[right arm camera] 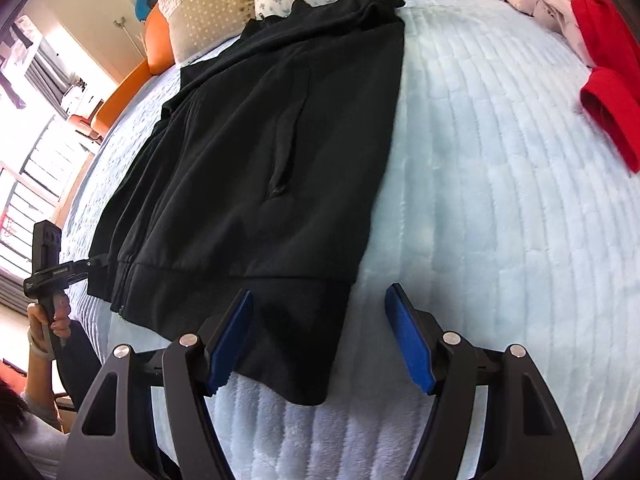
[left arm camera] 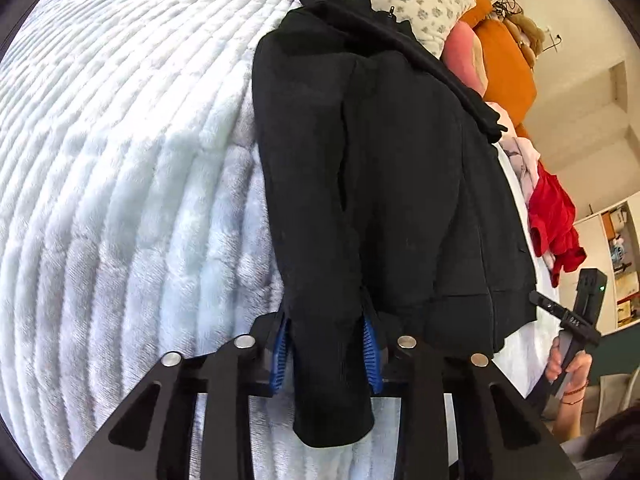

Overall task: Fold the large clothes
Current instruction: 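Grasp the jacket hem with both tools at the strip's end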

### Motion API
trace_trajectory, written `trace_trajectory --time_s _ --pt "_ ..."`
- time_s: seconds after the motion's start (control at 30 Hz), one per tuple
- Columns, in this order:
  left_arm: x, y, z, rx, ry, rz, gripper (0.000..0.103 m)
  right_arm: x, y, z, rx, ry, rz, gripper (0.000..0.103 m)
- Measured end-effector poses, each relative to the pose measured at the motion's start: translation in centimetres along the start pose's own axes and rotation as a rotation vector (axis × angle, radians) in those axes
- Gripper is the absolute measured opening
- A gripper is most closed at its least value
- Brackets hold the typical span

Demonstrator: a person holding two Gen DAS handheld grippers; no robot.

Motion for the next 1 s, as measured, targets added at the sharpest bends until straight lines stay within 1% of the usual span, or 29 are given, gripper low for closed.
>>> trace_trajectory --time_s 0.03,0.07,0.1,0.17,0.2,0.27,0.33,0.4,0.43,0.5,0.57,0.67,0.7,0.73,0.77,0.8,0.83,0.87,0.9,0.97,1.0 --pt "0.0 -0.1 -0.1 -0.008 -0.005 -0.010 0.043 0.0 0.1 0.0 0.002 -0.001 0.001 0.070" --pt "0.0 -0.2 -0.2 -0.008 -0.008 -0.018 0.050 0.0 0.3 0.1 0.005 -0.004 0.012 0.070" --pt "0.1 -0.4 -0.3 -0.004 -0.014 -0.017 0.052 0.0 0.4 0.2 0.015 -0.011 0.040 0.070" --pt "0.2 -1.1 -0.4 0.027 -0.024 0.019 0.054 0.1 0.8 0.3 0.036 -0.011 0.118 0.070" --pt "0.2 -1.4 -0.5 0.049 -0.031 0.049 0.054 0.1 1.0 0.4 0.037 -0.012 0.120 0.070" --pt "0.5 -2.0 -0.7 0.077 -0.038 0.078 0.055 0.4 1.2 0.5 0.014 -0.009 0.100 0.070" --pt "0.7 -2.2 -0.7 0.087 -0.040 0.085 0.061 0.5 1.0 0.6 0.024 -0.008 0.106 0.070" --pt "1.2 -3.1 -0.7 0.122 -0.045 0.113 0.068 0.5 1.0 0.7 0.019 -0.006 0.101 0.070" --pt "1.1 -3.1 -0.8 0.131 -0.044 0.119 0.069 0.5 1.2 0.9 0.008 -0.008 0.090 0.070" --pt "1.2 -3.1 -0.7 0.126 -0.042 0.109 0.070 0.7 1.3 1.1 0.009 -0.008 0.093 0.070" --pt "1.1 -3.1 -0.6 0.105 -0.041 0.081 0.070 0.8 1.4 1.2 0.017 -0.012 0.103 0.070" --pt "0.7 -2.6 -0.7 0.105 -0.042 0.076 0.066 1.1 1.9 1.3 -0.006 -0.013 0.108 0.068" --pt "0.7 -2.5 -0.7 0.111 -0.043 0.084 0.063 1.2 2.1 1.3 -0.015 -0.013 0.108 0.065" --pt "0.8 -2.5 -0.8 0.117 -0.042 0.099 0.061 1.3 2.2 1.3 -0.023 -0.010 0.096 0.058" --pt "0.8 -2.6 -0.7 0.121 -0.043 0.112 0.056 1.4 2.3 1.3 -0.036 -0.006 0.072 0.050" --pt "0.9 -2.7 -0.7 0.125 -0.042 0.130 0.049 1.5 2.3 1.4 -0.043 -0.006 0.065 0.048" --pt "1.0 -2.7 -0.6 0.124 -0.039 0.154 0.044 1.6 2.1 1.5 -0.039 -0.008 0.062 0.044" --pt "0.9 -2.5 -0.5 0.123 -0.040 0.168 0.035 1.6 2.0 1.5 -0.032 -0.006 0.064 0.042" --pt "0.8 -2.3 -0.4 0.118 -0.037 0.178 0.033 1.6 1.9 1.5 -0.032 -0.005 0.063 0.041" --pt "0.6 -2.0 -0.5 0.120 -0.035 0.180 0.031 1.6 2.2 1.5 -0.055 -0.001 0.045 0.036" --pt "0.7 -2.1 -0.5 0.134 -0.036 0.199 0.030 1.6 2.4 1.4 -0.069 -0.003 0.030 0.034"
Point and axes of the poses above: each gripper's, at about its wrist camera, not at the fingertips, and x roughly the way its jaws point, y to its left, z to its top, the point moved 3 cm from there along x, roughly the way its jaws point, and after that the axes turned 8 degrees about -x, right-handed, at the moved point
